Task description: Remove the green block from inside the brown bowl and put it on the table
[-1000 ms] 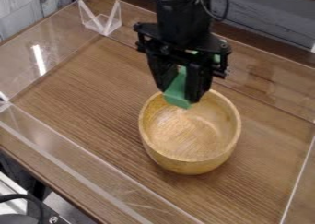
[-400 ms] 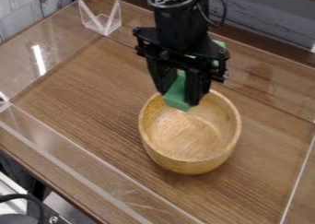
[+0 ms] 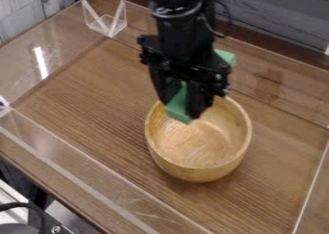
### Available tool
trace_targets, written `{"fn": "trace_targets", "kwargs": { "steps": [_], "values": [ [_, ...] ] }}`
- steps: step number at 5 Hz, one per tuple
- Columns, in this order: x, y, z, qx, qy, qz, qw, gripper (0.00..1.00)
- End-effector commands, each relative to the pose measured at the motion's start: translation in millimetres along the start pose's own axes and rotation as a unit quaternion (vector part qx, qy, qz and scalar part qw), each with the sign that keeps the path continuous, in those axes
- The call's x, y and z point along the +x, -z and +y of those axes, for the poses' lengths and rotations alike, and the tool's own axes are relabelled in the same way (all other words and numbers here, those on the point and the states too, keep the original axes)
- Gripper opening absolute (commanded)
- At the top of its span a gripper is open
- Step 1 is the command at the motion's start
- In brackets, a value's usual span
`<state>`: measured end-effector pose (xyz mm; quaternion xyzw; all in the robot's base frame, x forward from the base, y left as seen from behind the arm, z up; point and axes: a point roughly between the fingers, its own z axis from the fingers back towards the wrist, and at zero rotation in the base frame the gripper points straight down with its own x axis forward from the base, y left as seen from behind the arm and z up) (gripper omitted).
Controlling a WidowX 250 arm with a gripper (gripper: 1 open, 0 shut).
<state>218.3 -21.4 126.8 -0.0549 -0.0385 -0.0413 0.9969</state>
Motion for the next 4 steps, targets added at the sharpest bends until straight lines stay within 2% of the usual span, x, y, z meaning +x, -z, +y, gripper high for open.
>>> {"fn": "trace_targets", "kwargs": {
  "steps": [1,2,4],
  "values": [
    [-7.4,-11.1,33.5,0.006,0.000,-0.023,0.9997,0.00],
    [-9.1,-17.4,51.5,0.007,0.009,-0.036,0.9993,0.00],
    [-15.7,-2.2,67.7,0.014,0.004,-0.032,0.9994,0.00]
  ]
}}
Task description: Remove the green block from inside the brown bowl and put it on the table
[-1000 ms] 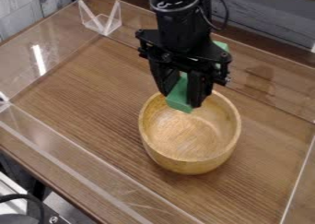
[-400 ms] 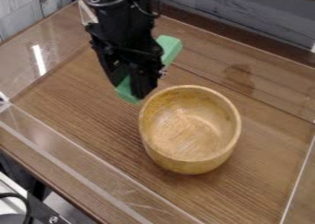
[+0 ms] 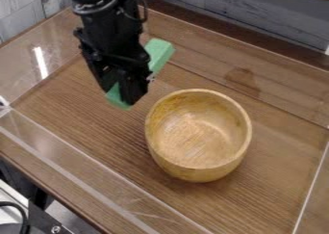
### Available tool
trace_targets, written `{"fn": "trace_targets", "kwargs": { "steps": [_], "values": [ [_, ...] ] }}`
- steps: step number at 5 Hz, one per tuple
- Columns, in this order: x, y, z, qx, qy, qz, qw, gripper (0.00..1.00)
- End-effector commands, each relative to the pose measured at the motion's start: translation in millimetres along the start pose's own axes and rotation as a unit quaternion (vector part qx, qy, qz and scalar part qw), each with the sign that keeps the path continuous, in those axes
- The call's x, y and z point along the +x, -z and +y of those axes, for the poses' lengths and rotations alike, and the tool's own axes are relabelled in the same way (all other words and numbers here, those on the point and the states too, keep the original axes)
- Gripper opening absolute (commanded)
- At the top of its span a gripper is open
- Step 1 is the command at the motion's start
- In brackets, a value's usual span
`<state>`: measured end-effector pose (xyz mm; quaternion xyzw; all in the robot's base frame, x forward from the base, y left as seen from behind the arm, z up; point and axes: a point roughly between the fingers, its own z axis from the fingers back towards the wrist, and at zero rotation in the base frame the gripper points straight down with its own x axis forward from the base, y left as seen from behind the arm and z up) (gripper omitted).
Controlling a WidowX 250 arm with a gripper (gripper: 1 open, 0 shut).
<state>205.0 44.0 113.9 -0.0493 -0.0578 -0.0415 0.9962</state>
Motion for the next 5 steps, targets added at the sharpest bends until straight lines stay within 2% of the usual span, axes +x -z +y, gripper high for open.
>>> {"fn": "trace_targets", "kwargs": {
  "steps": [1,3,5],
  "values": [
    [1.8,3.0,6.5,0.012,-0.001,-0.007,0.9999,0.00],
    [-1.9,17.9,13.3,0.020,-0.010,0.006,0.9997,0.00],
    [-4.0,24.8,18.0,0.026,-0.018,0.019,0.9993,0.00]
  ]
}}
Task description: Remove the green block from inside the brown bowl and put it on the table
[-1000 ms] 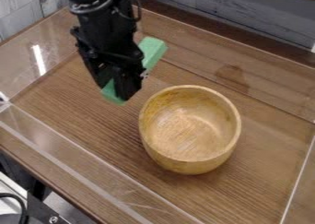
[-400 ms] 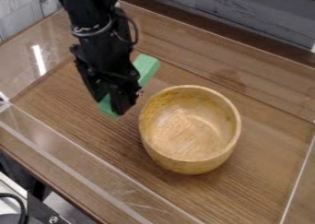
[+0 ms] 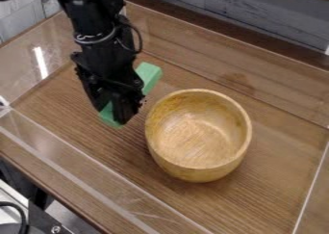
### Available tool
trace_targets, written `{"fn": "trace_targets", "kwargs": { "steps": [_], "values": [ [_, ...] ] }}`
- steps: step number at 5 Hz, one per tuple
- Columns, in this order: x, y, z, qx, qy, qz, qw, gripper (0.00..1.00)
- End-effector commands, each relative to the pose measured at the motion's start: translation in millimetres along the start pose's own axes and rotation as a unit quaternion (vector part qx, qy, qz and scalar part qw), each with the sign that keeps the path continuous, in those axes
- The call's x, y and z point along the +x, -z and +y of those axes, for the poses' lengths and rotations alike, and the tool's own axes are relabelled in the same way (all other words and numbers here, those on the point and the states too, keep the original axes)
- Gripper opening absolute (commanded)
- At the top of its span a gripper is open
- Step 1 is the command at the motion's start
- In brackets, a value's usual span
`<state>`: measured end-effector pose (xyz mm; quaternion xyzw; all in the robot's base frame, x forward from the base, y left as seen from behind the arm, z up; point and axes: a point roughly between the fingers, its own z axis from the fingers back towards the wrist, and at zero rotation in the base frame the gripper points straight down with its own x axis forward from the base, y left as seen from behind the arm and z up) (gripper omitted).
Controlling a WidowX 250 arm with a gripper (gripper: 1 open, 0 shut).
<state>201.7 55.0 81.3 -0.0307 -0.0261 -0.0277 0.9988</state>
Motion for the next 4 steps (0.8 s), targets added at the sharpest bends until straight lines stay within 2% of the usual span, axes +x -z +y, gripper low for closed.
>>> {"fn": "trace_targets", "kwargs": {
  "steps": [1,4],
  "values": [
    [3.7,-4.0,5.6,0.007,-0.008,-0.009,0.9999,0.00],
    [6.1,-3.0,7.0,0.005,-0.018,-0.001,0.9998,0.00]
  ]
}}
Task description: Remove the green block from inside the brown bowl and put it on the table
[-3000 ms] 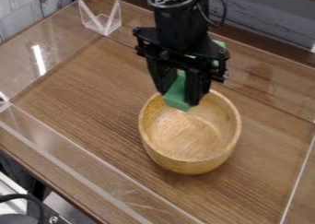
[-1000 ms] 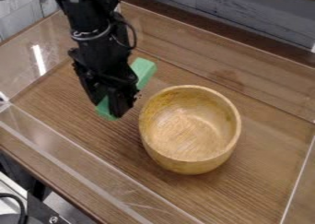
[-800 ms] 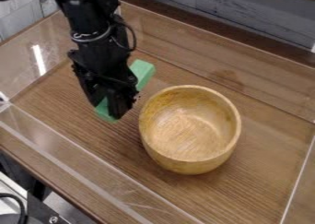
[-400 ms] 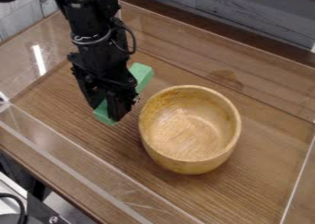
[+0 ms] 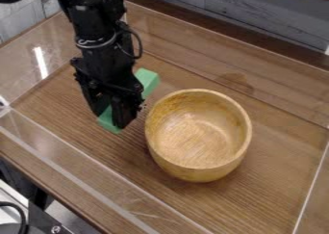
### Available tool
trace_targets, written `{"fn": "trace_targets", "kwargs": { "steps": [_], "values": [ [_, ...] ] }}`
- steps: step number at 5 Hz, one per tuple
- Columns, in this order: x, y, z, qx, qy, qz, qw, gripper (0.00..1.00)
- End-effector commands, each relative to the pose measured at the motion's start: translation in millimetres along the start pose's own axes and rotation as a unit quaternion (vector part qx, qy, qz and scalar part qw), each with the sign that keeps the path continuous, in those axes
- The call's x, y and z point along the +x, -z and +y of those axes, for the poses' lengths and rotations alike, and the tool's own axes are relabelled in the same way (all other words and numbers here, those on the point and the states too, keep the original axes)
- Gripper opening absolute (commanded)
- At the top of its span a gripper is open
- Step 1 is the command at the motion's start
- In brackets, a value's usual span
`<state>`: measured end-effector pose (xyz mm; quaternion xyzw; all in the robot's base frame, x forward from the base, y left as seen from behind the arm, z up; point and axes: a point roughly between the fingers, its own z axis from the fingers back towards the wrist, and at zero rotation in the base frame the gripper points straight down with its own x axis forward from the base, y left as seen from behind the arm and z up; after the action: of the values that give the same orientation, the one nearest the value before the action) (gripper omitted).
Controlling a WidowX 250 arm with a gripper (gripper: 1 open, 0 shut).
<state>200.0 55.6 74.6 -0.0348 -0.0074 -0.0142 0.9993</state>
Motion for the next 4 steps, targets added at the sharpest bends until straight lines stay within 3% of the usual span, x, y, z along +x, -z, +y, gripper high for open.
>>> {"fn": "trace_targets", "kwargs": {
  "steps": [1,4],
  "values": [
    [9.4,-11.5,5.7,0.008,-0.007,-0.019,0.9998,0.00],
    [12.4,-14.1,5.9,0.005,-0.016,-0.016,0.9997,0.00]
  ]
}}
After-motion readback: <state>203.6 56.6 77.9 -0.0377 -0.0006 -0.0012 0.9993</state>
